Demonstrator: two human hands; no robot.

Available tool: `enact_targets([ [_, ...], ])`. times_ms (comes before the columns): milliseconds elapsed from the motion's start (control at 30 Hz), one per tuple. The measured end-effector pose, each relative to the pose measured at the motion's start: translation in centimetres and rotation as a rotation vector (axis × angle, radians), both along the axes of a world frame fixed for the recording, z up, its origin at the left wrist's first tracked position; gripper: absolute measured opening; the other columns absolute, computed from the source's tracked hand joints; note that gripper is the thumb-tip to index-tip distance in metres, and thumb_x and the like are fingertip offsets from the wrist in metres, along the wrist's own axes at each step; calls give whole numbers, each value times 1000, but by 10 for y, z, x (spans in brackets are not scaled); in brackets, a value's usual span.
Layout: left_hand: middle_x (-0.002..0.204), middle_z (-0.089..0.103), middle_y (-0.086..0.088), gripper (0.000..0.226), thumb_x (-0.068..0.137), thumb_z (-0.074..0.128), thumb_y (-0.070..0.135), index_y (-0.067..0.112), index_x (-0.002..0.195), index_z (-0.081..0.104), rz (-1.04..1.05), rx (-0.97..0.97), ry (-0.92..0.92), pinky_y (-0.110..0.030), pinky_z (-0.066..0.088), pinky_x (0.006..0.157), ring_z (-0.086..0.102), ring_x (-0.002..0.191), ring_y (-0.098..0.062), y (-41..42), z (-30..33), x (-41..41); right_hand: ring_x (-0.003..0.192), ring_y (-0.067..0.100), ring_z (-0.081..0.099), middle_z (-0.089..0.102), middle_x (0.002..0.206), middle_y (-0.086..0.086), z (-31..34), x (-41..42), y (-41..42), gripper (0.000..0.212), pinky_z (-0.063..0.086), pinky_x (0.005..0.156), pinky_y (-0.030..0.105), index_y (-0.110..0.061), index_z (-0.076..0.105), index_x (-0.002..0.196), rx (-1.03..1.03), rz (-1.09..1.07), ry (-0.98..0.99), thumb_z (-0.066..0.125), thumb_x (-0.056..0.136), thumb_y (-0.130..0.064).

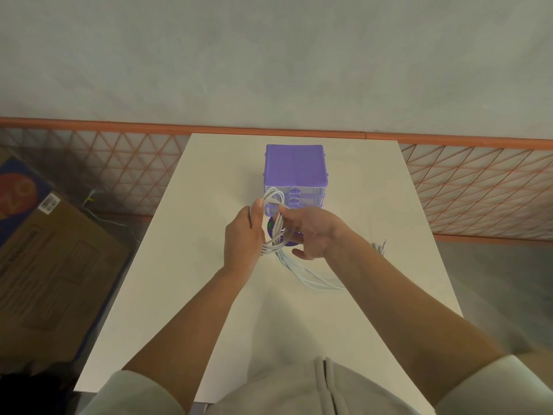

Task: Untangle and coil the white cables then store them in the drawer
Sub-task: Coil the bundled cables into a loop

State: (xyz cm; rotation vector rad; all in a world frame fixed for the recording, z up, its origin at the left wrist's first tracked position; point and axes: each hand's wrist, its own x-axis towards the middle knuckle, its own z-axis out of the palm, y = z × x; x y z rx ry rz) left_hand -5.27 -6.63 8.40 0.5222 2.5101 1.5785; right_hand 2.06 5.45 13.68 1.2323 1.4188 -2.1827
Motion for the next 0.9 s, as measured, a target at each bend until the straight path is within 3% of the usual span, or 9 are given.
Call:
enact_targets([
  [167,54,55,-3,54,101,33,54,11,75,53,-12,-78,77,-41,50,58,59,57,-24,-9,-6,-3,92,20,59,64,96,-1,9,-3,4,21,40,80,34,-20,61,76,-32,22,44,68,83,-39],
  [267,53,55,-4,58,99,32,57,9,74,52,-17,-118,120,-45,51,57,59,56,-27,-11,-4,-10,88,21,63,65,93,3,5,-3,0,27,46,71,30,-16,64,86,378,174,16,80,69,-29],
  [333,52,56,-4,60,99,32,58,8,72,51,20,-109,102,-44,52,60,60,55,-25,-10,-3,-11,77,24,58,60,83,7,3,-4,-6,19,47,65,31,-11,59,78,688,284,16,75,71,-18],
  [400,53,57,-5,61,100,32,57,7,71,51,54,-91,86,-41,51,61,60,55,-23,-10,-2,-10,66,24,54,58,70,9,4,-4,-12,11,51,66,36,-7,56,74,806,252,68,67,75,-10],
  [467,54,58,-5,60,101,31,55,7,72,52,78,-88,104,-40,50,61,60,57,-22,-9,1,-11,61,22,57,67,72,15,8,-2,-15,12,54,66,33,2,63,82,797,151,138,65,78,-9],
  [533,55,57,-5,58,102,31,53,7,73,53,85,-82,129,-39,50,61,60,57,-21,-11,4,-14,66,22,63,72,81,19,13,-2,-15,17,57,69,30,7,67,89,602,38,216,66,83,-8],
  [700,56,55,-8,61,99,30,58,7,73,50,44,-81,190,-48,50,60,58,59,-32,-14,4,-23,57,20,61,56,59,4,27,-2,1,8,60,67,35,-3,66,87,101,-69,283,61,90,-8],
  [800,54,50,-7,59,100,32,55,6,69,46,39,-106,195,-43,46,56,52,58,-34,-17,4,-25,40,10,42,41,48,-5,30,2,15,8,47,46,22,-10,66,84,148,106,215,63,91,-12],
  [900,53,45,-4,55,100,34,52,10,65,39,36,-130,241,-41,39,56,47,59,-36,-20,7,-26,45,11,40,46,51,-6,32,7,31,6,36,42,18,-13,65,83,536,414,100,70,84,-9],
])
